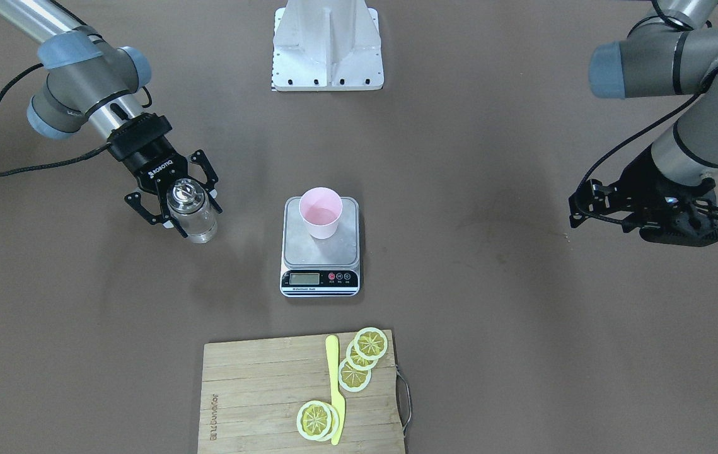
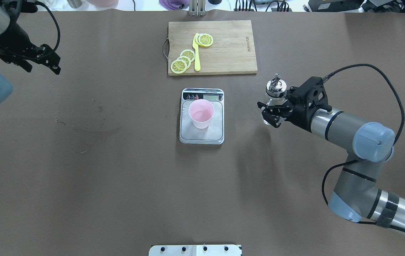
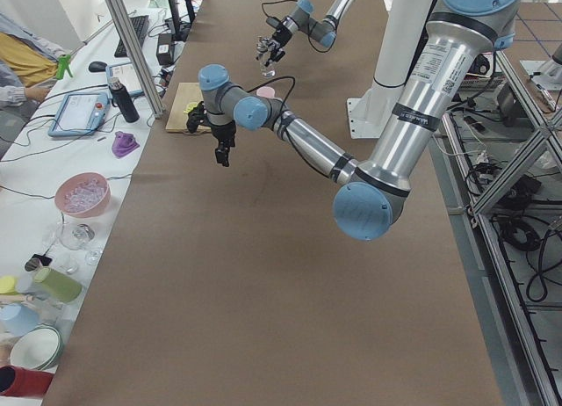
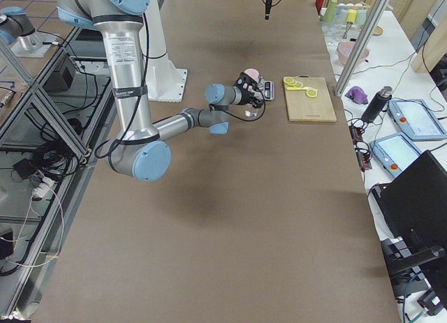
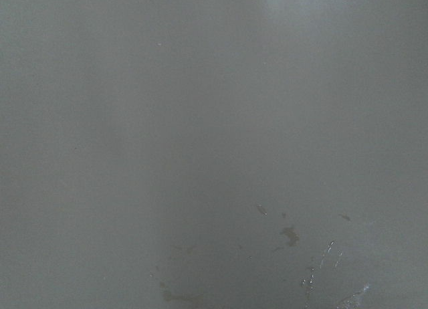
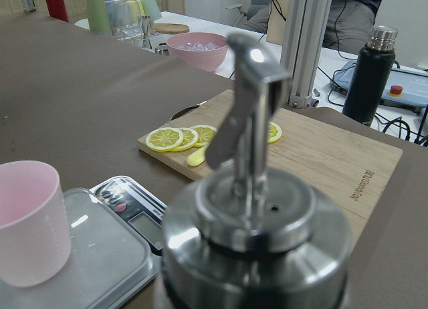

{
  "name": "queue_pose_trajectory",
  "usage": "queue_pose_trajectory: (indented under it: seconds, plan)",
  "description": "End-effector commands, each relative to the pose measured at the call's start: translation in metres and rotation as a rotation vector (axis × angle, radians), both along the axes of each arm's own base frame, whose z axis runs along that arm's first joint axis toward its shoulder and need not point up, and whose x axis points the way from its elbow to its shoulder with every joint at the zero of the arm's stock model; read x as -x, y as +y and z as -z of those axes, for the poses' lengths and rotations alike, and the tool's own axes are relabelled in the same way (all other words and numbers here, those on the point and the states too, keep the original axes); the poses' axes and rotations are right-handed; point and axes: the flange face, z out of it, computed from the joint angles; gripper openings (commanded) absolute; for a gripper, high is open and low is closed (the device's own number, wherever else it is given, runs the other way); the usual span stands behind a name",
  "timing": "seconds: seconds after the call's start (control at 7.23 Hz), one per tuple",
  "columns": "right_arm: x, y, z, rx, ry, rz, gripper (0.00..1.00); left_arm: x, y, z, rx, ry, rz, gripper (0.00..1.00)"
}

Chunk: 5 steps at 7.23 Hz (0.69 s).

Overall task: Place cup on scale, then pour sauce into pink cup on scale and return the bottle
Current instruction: 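Lift the bottle and carry it with the right gripper toward the cup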

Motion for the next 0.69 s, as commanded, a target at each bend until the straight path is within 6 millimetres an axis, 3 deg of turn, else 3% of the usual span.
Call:
queue_pose_trajectory:
  seconds: [0.0, 0.14, 0.28, 0.42, 0.55]
  plan:
    - [0.057, 0.031, 0.04, 0.004, 0.168, -0.18, 0.0, 0.012, -0.005, -0.006, -0.001, -0.006, 0.013, 0.97]
    - [0.051, 0.043, 0.072, -0.018, 0.296, -0.165, 0.0, 0.025, -0.014, -0.017, -0.028, -0.019, -0.011, 0.97]
    - [0.052, 0.052, 0.08, -0.007, 0.388, -0.155, 0.0, 0.036, -0.02, -0.026, -0.038, -0.029, -0.014, 0.97]
    - [0.066, 0.065, 0.086, -0.049, 0.472, -0.178, 0.0, 0.049, -0.027, -0.04, -0.053, -0.041, -0.03, 0.97]
    - [0.079, 0.061, 0.101, -0.045, 0.58, -0.196, 0.0, 0.068, -0.037, -0.059, -0.084, -0.06, -0.065, 0.97]
